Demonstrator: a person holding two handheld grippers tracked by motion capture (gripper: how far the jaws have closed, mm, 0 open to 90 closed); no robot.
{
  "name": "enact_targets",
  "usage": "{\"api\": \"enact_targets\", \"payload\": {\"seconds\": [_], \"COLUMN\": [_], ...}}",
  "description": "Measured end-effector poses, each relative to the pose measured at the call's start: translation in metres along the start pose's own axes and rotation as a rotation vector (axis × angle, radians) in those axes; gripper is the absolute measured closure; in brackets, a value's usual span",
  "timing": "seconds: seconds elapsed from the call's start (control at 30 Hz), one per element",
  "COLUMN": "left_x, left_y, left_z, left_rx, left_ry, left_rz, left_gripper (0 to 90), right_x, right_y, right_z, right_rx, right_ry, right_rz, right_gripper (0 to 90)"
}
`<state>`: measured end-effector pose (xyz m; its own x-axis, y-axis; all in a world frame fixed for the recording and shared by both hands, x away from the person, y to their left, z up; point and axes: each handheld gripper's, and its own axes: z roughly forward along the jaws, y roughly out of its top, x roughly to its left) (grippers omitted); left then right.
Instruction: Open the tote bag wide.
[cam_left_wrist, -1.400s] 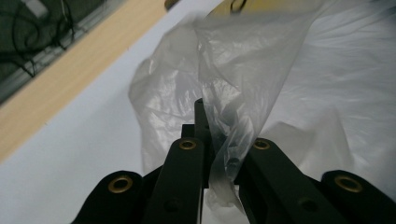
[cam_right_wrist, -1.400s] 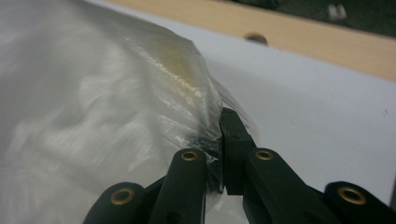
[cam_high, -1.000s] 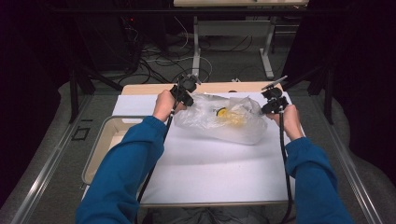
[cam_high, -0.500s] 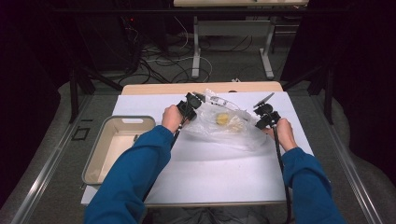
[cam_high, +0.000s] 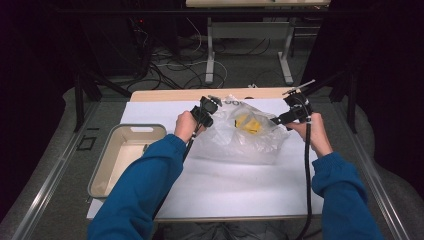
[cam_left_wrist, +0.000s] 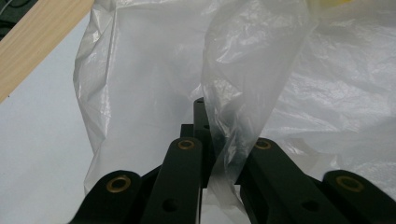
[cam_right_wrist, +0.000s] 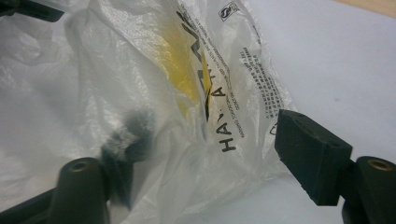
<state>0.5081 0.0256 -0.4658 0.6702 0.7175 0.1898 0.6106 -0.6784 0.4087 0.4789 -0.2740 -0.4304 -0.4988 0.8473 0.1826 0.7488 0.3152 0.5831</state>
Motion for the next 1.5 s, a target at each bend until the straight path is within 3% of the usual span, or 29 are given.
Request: {"api": "enact_targets", "payload": {"seconds": [0.17,0.3,0.53,0.67,0.77,0.83,0.9,0.93,0.97,1.03,1.1,1.17,1.3,1.4,1.5], "left_x": [-0.001,-0.004,-0.004,0.001,0.002,0.003,0.004,0.004,0.005,0.007,0.009,0.013,0.020,0.024,0.027], "left_y": [0.003,0.005,0.006,0.006,0.006,0.006,0.007,0.007,0.006,0.006,0.005,0.005,0.003,0.003,0.002], "left_z": [-0.004,-0.006,-0.006,-0.007,-0.006,-0.005,-0.006,-0.006,-0.005,-0.006,-0.007,-0.008,-0.010,-0.010,-0.007], "left_rx": [-0.021,-0.023,-0.017,-0.011,-0.015,-0.017,-0.015,-0.017,-0.022,-0.022,-0.024,-0.026,-0.039,-0.052,-0.066], "left_ry": [-0.014,-0.022,-0.018,-0.015,-0.009,-0.006,-0.006,-0.005,-0.003,0.000,0.003,0.005,0.009,0.013,0.019], "left_rz": [-0.011,0.001,-0.001,-0.006,-0.021,-0.027,-0.023,-0.031,-0.037,-0.038,-0.039,-0.041,-0.048,-0.045,-0.051], "left_gripper": [88.9,89.1,89.4,89.5,89.5,89.5,89.5,89.5,89.5,89.5,89.5,89.5,89.5,89.3,88.4], "right_x": [0.005,0.021,0.045,0.056,0.073,0.087,0.095,0.098,0.100,0.098,0.092,0.086,0.075,0.060,0.038], "right_y": [0.011,0.025,0.036,0.027,0.013,0.002,-0.012,-0.017,-0.023,-0.032,-0.039,-0.041,-0.037,-0.033,-0.030], "right_z": [0.006,0.010,-0.009,-0.023,-0.028,-0.020,-0.003,0.004,0.011,0.023,0.031,0.033,0.018,0.004,0.003], "right_rx": [0.012,0.048,0.034,0.040,0.044,0.078,0.104,0.164,0.174,0.204,0.188,0.187,0.132,0.061,0.033], "right_ry": [0.004,0.018,0.028,0.033,0.046,0.031,0.047,0.007,0.013,0.008,-0.008,-0.022,-0.045,-0.047,-0.100], "right_rz": [-0.001,-0.024,-0.075,-0.113,-0.152,-0.203,-0.229,-0.255,-0.257,-0.274,-0.277,-0.287,-0.258,-0.185,-0.147], "right_gripper": [22.0,15.8,2.4,0.0,0.0,0.0,0.8,5.5,14.2,40.7,68.1,87.8,90.0,88.4,86.5]}}
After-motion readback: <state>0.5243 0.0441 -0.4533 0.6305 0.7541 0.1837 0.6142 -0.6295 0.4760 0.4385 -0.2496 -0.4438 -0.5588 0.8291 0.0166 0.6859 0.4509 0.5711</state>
